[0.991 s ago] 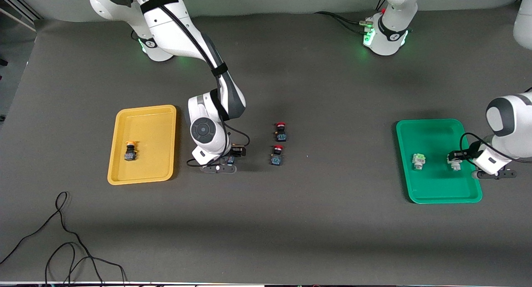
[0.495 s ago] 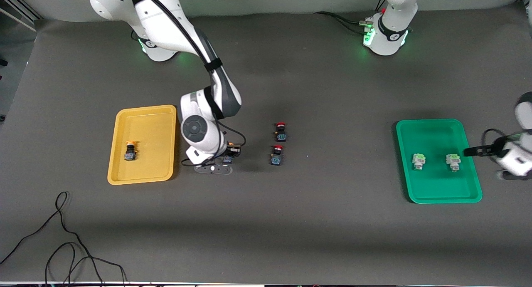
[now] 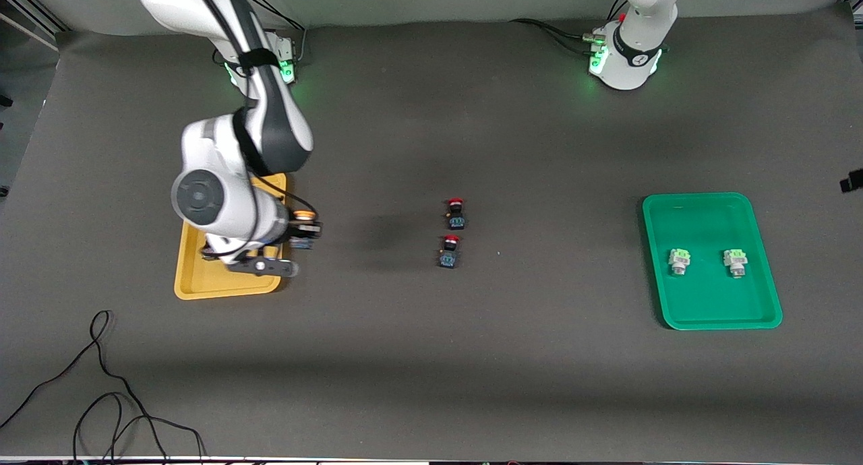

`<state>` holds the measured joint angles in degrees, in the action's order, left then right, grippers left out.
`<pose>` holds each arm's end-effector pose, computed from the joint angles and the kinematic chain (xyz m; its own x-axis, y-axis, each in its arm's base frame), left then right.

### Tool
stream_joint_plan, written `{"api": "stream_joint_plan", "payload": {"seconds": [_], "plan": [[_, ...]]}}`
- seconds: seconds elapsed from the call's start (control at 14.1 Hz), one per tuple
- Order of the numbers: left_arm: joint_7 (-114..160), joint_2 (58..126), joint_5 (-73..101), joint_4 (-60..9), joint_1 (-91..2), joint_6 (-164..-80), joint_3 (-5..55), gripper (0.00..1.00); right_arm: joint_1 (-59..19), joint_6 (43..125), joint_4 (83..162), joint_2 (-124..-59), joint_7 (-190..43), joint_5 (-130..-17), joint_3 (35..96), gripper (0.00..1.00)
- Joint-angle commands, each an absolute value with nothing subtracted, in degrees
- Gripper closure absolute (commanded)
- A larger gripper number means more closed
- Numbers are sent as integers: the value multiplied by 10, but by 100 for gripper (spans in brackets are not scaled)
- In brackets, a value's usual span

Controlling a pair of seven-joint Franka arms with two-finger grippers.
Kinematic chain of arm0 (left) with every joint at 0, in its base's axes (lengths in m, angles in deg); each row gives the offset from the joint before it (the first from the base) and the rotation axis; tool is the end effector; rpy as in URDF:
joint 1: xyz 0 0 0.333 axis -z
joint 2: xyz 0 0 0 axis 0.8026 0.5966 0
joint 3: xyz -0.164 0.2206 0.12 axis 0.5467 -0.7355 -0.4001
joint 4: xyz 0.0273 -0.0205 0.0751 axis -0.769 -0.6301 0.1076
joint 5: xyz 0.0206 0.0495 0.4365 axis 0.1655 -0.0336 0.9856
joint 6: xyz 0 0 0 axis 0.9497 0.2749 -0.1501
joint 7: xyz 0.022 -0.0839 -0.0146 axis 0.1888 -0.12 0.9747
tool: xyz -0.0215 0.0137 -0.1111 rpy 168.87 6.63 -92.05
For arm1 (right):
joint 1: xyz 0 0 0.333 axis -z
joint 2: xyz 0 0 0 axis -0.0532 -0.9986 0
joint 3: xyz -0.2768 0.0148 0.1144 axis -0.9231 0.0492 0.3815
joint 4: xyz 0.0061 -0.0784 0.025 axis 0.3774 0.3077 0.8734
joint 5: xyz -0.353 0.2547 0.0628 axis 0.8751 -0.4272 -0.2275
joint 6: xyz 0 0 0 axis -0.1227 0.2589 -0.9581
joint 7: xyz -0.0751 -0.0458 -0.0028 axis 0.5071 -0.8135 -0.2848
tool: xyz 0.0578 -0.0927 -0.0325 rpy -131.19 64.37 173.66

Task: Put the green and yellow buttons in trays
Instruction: 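Lower the second orange button into the yellow tray and open the right gripper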

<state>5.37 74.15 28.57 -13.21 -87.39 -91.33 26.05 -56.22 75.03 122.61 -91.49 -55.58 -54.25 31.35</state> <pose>0.6015 0.1813 0.5444 0.9872 0.0572 -0.1487 0.0546 -0.9983 -0.0211 0.6278 0.2083 0.3292 0.9798 -0.0820 -0.1825 -0.0784 -0.9966 0.0266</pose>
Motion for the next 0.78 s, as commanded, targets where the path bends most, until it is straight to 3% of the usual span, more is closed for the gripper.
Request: {"api": "stream_joint_plan", "payload": {"seconds": [0.0,0.14,0.35,0.57,0.71], "plan": [[43,676,252,-151,-840,-887,251,0,-562,749,1269,-892,-678,-521,263,100],[49,653,237,-160,-741,-881,189,0,-560,783,1308,-892,-739,-522,238,100],[61,644,236,-160,-558,-880,63,0,-556,910,1405,-892,-827,-530,218,100],[122,644,236,-158,-493,-887,49,0,-543,1034,1489,-908,-896,-594,221,100],[135,644,216,-153,-491,-888,54,0,-546,1067,1506,-939,-956,-674,227,100]]}}
